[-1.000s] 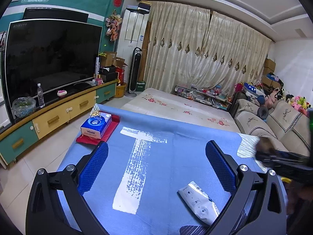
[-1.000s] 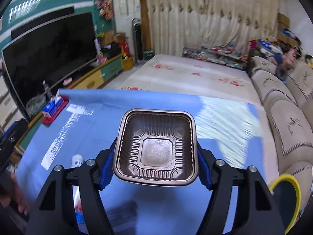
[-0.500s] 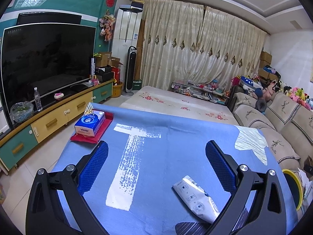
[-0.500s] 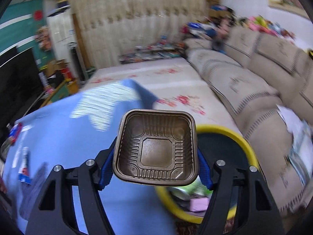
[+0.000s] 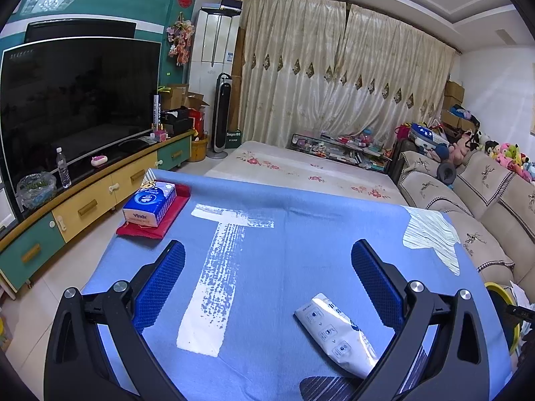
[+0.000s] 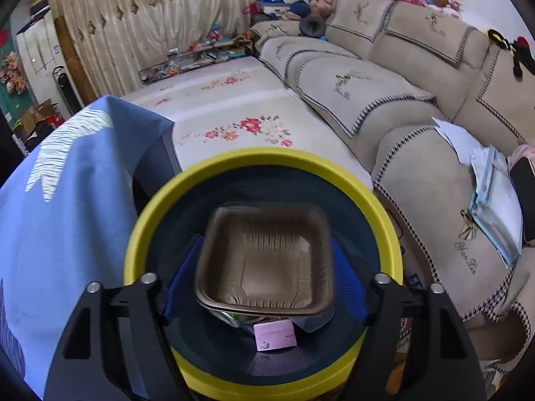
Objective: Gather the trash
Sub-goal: 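Carry the brown tray over the bin and open the right gripper, then grasp the white squeeze tube with the left gripper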
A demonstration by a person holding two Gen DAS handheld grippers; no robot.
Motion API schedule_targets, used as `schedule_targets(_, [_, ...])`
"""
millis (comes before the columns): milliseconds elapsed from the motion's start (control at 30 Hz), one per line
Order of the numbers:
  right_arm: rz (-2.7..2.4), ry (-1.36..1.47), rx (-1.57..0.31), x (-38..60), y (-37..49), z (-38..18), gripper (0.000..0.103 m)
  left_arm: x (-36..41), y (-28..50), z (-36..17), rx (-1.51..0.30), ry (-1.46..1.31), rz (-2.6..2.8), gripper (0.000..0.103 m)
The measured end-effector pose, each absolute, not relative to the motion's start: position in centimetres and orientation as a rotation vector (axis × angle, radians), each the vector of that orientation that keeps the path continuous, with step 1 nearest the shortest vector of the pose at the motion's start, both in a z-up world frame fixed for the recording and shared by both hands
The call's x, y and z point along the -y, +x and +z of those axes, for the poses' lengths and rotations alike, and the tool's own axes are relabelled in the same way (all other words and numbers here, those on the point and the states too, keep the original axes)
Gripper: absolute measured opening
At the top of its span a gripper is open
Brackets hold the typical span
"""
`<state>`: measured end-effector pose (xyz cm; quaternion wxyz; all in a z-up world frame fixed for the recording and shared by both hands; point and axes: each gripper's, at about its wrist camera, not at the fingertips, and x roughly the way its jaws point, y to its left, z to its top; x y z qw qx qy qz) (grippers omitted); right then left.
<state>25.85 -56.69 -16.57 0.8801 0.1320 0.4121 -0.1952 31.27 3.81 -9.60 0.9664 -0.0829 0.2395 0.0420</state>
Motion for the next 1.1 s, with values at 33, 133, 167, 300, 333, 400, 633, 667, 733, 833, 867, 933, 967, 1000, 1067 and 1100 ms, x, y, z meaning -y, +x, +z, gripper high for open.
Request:
schedule_targets(33, [-0.408, 0.288, -0.855, 56.8, 25.8, -16.4, 0.074, -3.8, 31.3, -9.6, -0.484, -0.168, 0.084, 0.098])
schedule_targets(133, [-0.389, 0.346, -0.782, 56.0, 25.2, -13.7, 0.074, -3.8, 31.4, -9.7, -0.487, -0.168, 0.081, 0.098])
schedule_targets(167, [-0.375, 0.353, -0.749, 55.3, 25.2, -12.6, 0.074, -3.7, 31.4, -9.7, -0.488, -0.167, 0.079, 0.098])
schedule_targets(300, [-0.288, 0.372, -0.582, 51.0, 25.7, -7.6, 0.083, -3.2, 31.3, -9.7, -0.492, -0.155, 0.067, 0.098])
schedule_targets(333, [-0.256, 0.380, -0.552, 49.8, 26.2, -6.7, 0.084, -3.1, 31.2, -9.7, -0.492, -0.152, 0.065, 0.098])
schedule_targets(400, [-0.216, 0.382, -0.528, 48.0, 27.1, -5.9, 0.085, -2.8, 31.2, -9.7, -0.492, -0.149, 0.057, 0.098])
schedule_targets(633, [-0.227, 0.240, -0.447, 43.0, 27.9, -6.7, 0.089, -1.2, 31.7, -10.4, -0.609, -0.171, -0.029, 0.098])
schedule_targets(667, [-0.234, 0.228, -0.457, 42.9, 28.2, -6.9, 0.089, -0.9, 31.8, -10.7, -0.634, -0.184, -0.040, 0.098])
schedule_targets(733, [-0.230, 0.244, -0.472, 43.0, 28.6, -7.0, 0.089, -0.1, 32.3, -11.6, -0.709, -0.208, -0.065, 0.098])
schedule_targets(833, [-0.225, 0.260, -0.479, 43.1, 28.6, -7.3, 0.089, 1.3, 32.8, -12.9, -0.798, -0.216, -0.085, 0.098])
schedule_targets(867, [-0.221, 0.261, -0.473, 43.0, 28.4, -7.2, 0.090, 1.7, 32.9, -13.3, -0.810, -0.212, -0.088, 0.098])
schedule_targets(933, [-0.221, 0.255, -0.463, 42.9, 28.4, -7.1, 0.091, 2.9, 32.8, -13.7, -0.824, -0.183, -0.089, 0.098])
schedule_targets(967, [-0.218, 0.249, -0.460, 42.8, 28.3, -7.1, 0.091, 3.4, 32.8, -13.9, -0.829, -0.171, -0.087, 0.098])
schedule_targets(1000, [-0.215, 0.248, -0.460, 42.7, 28.1, -7.1, 0.092, 3.9, 32.8, -14.0, -0.838, -0.163, -0.086, 0.098])
schedule_targets(1067, [-0.202, 0.255, -0.466, 42.6, 28.1, -7.2, 0.092, 4.6, 32.9, -14.5, -0.867, -0.157, -0.076, 0.097])
schedule_targets(1100, [-0.197, 0.256, -0.469, 42.6, 28.1, -7.3, 0.092, 4.9, 33.0, -14.8, -0.881, -0.160, -0.063, 0.096])
